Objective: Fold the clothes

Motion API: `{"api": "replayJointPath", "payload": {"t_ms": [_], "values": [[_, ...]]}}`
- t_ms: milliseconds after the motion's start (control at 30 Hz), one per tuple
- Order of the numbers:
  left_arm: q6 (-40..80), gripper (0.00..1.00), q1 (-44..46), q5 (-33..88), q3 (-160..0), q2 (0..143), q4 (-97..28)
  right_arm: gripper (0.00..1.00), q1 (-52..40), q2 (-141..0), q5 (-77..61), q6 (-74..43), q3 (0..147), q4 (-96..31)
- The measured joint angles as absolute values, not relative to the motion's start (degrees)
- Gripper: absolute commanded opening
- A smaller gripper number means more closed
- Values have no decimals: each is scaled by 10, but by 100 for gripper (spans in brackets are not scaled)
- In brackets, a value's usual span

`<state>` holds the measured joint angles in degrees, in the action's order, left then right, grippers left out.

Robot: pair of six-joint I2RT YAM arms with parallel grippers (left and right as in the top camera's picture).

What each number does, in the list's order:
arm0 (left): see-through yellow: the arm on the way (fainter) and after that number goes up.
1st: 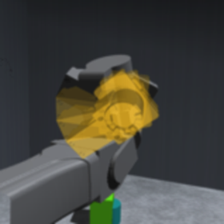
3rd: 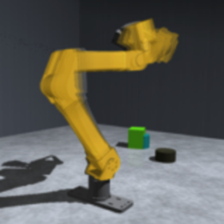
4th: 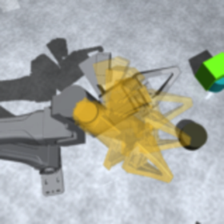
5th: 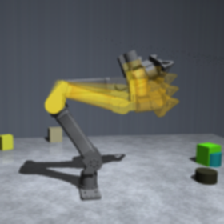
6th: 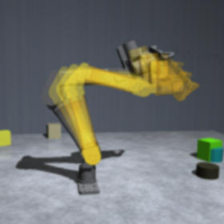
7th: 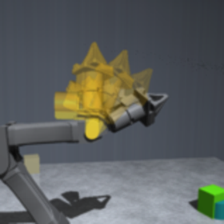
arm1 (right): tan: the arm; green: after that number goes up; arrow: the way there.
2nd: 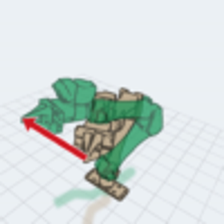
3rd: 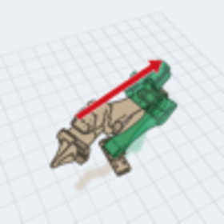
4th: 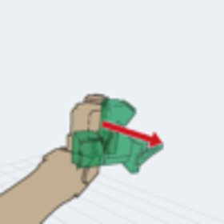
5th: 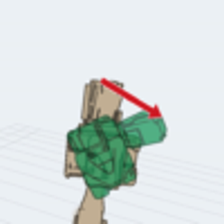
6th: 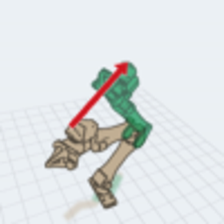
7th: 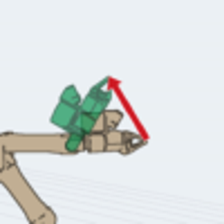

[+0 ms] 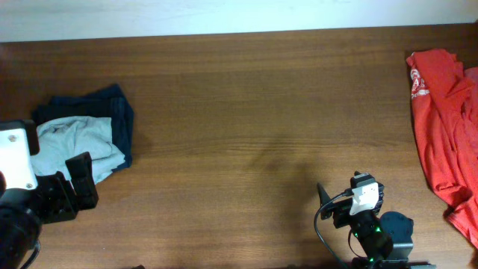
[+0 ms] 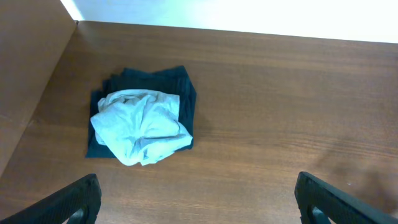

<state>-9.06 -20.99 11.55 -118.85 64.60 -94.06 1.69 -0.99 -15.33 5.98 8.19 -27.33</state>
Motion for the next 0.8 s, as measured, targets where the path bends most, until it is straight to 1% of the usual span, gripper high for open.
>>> {"api": "replayJointPath", "payload": {"t_ms": [533,800], "values": [[-91,99,-210,116,-1188,646,-941,99,17,-10,-154,60,82,-273],[-91,99,-189,116,-1188,646,-966,99,17,-10,-154,60,82,-273]]}}
